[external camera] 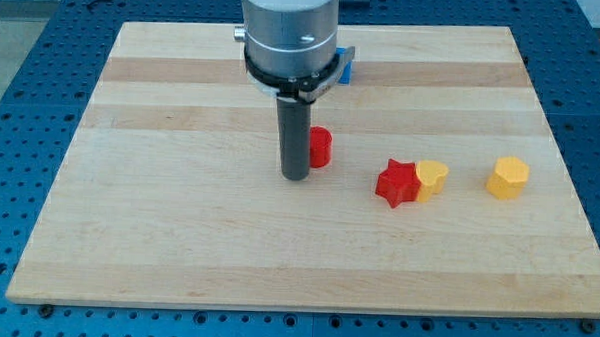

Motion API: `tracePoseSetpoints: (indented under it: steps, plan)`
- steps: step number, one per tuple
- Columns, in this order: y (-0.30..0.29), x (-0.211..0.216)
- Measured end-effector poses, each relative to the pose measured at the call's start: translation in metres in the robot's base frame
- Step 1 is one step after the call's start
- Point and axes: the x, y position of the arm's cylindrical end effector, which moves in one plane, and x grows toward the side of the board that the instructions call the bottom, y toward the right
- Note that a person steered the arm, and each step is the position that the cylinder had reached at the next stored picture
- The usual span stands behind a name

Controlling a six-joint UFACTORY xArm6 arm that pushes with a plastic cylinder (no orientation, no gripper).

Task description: Move red circle towards the center right

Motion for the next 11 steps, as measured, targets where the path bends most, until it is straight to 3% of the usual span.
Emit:
tracePoseSetpoints:
  steps: [2, 4, 7, 9, 11]
  plan:
    - [0.021, -0.034]
    - [-0.002, -0.073]
    - [0.029, -0.074]
    - [0.036, -0.049]
    - [0.117, -0.055]
